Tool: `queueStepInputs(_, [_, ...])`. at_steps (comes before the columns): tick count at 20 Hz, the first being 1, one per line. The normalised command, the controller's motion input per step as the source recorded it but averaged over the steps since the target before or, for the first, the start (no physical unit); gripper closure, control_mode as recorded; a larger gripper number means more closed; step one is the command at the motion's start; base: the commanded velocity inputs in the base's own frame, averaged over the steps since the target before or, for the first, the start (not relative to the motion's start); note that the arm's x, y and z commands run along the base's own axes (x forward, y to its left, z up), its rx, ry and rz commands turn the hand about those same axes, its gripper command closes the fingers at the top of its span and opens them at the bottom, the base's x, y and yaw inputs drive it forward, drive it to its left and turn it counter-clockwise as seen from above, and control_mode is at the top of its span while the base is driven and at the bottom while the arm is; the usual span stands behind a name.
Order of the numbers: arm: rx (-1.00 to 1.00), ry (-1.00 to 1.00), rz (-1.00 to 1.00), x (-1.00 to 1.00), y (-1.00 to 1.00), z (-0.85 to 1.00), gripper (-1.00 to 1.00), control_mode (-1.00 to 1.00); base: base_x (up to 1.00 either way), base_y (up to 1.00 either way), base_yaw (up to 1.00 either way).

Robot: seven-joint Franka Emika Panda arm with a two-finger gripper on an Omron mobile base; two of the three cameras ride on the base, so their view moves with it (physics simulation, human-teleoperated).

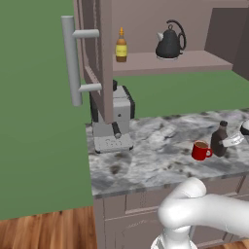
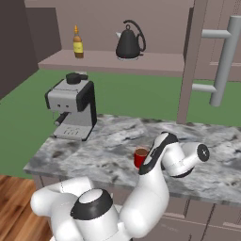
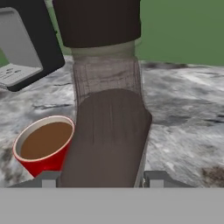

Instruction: Pick the syrup bottle and honey bottle from the cabinet and place them next to the mug.

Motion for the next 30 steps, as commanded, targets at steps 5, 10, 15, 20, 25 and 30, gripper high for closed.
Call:
queueStepInputs(5, [0.0, 0.0, 0.0, 0.0, 0.0, 0.0, -1.0, -1.0, 0.0, 0.0, 0.0])
queueStepInputs(10, [0.0, 0.0, 0.0, 0.0, 0.0, 0.0, -1.0, -1.0, 0.0, 0.0, 0.0])
queueStepInputs(15, [0.0, 0.0, 0.0, 0.0, 0.0, 0.0, -1.0, -1.0, 0.0, 0.0, 0.0])
queueStepInputs(20, [0.0, 0.0, 0.0, 0.0, 0.0, 0.0, -1.0, -1.0, 0.0, 0.0, 0.0])
queueStepInputs(25, [0.0, 0.0, 0.0, 0.0, 0.0, 0.0, -1.0, -1.0, 0.0, 0.0, 0.0])
queueStepInputs(30, [0.0, -0.01, 0.0, -0.33, 0.01, 0.0, -1.0, -1.0, 0.0, 0.0, 0.0])
